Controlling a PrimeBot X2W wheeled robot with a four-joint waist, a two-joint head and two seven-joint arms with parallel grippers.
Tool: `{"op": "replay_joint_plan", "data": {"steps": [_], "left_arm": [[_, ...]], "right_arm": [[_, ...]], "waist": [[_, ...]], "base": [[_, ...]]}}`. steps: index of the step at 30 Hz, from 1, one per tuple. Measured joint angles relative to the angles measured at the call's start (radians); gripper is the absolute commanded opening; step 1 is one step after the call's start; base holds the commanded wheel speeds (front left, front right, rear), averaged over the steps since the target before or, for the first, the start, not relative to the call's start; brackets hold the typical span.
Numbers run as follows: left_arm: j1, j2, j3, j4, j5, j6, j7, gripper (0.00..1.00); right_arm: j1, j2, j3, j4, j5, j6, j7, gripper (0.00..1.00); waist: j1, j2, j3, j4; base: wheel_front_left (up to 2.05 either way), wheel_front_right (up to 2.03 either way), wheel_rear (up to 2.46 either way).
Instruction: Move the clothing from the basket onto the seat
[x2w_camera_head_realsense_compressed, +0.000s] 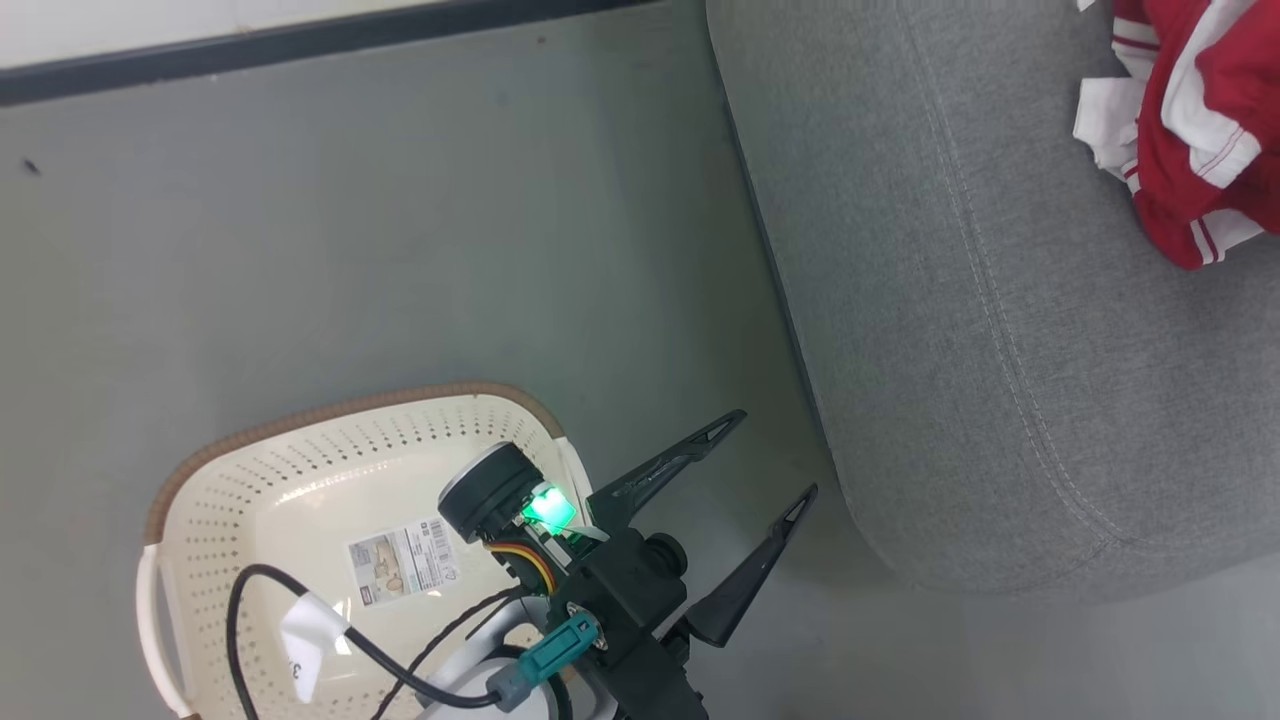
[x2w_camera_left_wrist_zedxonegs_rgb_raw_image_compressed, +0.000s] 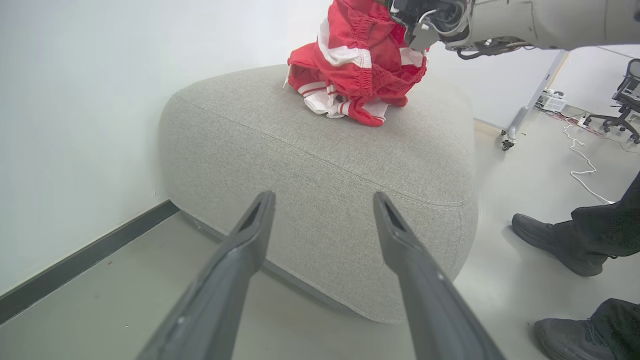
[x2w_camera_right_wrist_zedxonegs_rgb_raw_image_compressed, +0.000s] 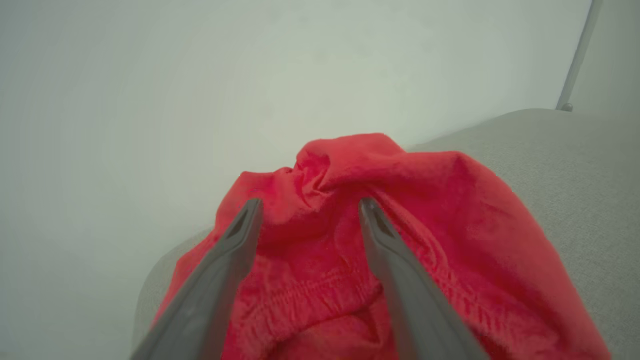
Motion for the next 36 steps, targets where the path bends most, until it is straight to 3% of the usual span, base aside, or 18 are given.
{"op": "replay_joint_plan", "data": {"steps": [13,36], "left_arm": [[0.057,-0.044,0.019,0.073,-0.025,0.03,-0.078,1.0],[0.208,-0.045,0.104,0.127,-0.087,0.118,-0.158,1.0]], "right_arm": [[0.194,0.045,0.026,-0.073,-0.048,0.017,0.0,1.0],[0.569,0.154,0.115,-0.39,-0.125,0.036,0.0,1.0]], "waist": [[-0.0001,-0.0002,-0.128,0.041],[-0.0001,-0.0003,-0.349,0.198]], "base": [[0.0,0.0,0.0],[0.0,0.0,0.0]]}}
